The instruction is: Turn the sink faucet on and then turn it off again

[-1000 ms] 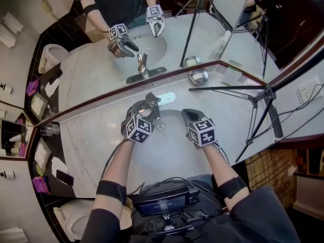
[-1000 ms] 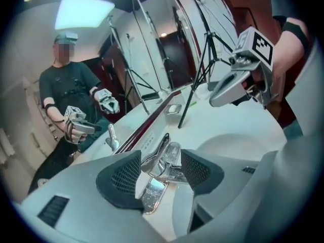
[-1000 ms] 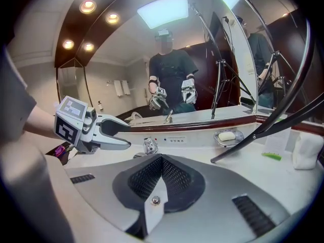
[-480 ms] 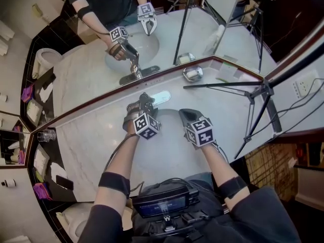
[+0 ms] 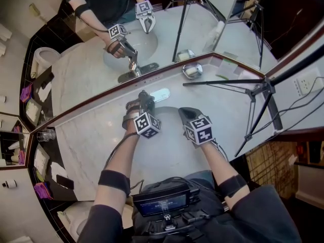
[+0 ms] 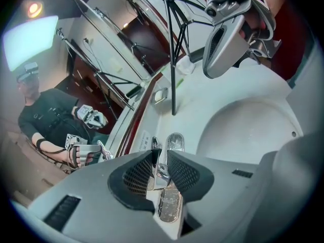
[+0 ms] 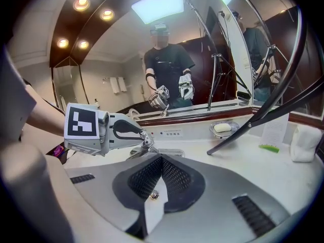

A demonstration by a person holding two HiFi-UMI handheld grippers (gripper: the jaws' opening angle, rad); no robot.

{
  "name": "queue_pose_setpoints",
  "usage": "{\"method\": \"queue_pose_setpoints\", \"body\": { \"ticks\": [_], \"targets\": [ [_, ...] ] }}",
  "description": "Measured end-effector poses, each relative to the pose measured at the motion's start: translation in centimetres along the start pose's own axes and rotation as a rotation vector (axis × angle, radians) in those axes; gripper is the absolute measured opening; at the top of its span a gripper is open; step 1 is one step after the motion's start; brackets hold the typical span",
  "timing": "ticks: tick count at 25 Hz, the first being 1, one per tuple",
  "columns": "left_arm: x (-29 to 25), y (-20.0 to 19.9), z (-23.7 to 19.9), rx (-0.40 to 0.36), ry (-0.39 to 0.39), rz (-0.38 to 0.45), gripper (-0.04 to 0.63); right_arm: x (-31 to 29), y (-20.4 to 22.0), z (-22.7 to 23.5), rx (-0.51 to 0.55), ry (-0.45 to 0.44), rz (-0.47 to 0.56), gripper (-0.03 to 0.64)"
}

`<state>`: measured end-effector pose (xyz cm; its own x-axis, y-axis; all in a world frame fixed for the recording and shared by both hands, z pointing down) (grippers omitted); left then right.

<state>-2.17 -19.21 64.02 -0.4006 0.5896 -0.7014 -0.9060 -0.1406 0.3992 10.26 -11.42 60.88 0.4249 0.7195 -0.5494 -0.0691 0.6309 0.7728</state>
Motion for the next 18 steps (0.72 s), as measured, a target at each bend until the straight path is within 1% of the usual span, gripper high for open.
{"method": "queue_pose_setpoints", "body": {
  "ticks": [2, 8, 13, 16, 18],
  "targets": [
    [-0.1, 0.0, 0.1, -0.008, -0.009, 0.000, 0.075, -0.2, 0.1, 0.0, -0.002, -0.002, -0.007, 0.020],
    [-0.3, -0.3, 0.9, -0.068, 0.003, -0.007, 0.073, -0.7, 0.1, -0.3, -0.001, -0.016, -0.017, 0.020],
    [-0.7, -0.4, 3.1, -0.127, 0.062, -0.017, 0.069, -0.6, -0.2, -0.5, 0.002, -0.013, -0.014, 0.021],
    [-0.7, -0.3, 3.4, -0.111, 0.051, -0.022, 0.072, -0.6, -0.3, -0.3, 0.002, -0.009, -0.013, 0.020],
    [-0.6, -0.5, 3.2, -0.121, 0.048, -0.019, 0.072, -0.5, -0.2, -0.1, -0.001, -0.004, -0.017, 0.020]
  ]
}}
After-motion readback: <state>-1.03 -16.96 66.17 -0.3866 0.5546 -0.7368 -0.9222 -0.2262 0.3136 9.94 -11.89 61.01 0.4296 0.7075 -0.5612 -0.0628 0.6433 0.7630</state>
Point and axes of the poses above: the fingertips, and each gripper's own axes: x backward along the fingers, z to its right, y out of its underside, the point moved 3 cm from there along x, backward along the fingers, and after that the axes turned 4 degrees about -x, right-handed, at the moved point
